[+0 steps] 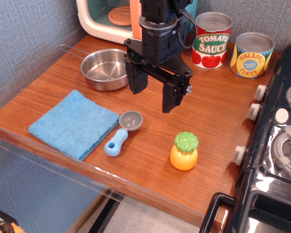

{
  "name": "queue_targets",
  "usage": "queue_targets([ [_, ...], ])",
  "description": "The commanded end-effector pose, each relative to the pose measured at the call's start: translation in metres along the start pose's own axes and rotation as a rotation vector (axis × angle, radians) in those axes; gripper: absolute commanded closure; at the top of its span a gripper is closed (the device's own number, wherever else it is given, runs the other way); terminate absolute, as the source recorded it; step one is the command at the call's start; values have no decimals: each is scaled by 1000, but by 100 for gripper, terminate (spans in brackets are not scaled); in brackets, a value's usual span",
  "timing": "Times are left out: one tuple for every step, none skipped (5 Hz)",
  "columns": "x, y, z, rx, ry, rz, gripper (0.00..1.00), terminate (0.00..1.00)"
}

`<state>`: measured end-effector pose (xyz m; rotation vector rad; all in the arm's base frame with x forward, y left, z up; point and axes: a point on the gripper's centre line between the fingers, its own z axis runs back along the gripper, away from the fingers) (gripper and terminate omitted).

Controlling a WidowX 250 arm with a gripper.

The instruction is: Move the yellow and green object to the right of the spoon.

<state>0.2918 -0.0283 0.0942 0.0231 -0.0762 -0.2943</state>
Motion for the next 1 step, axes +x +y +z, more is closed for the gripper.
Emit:
queue_targets([
  [0, 8, 13, 9, -36, 1, 0, 100],
])
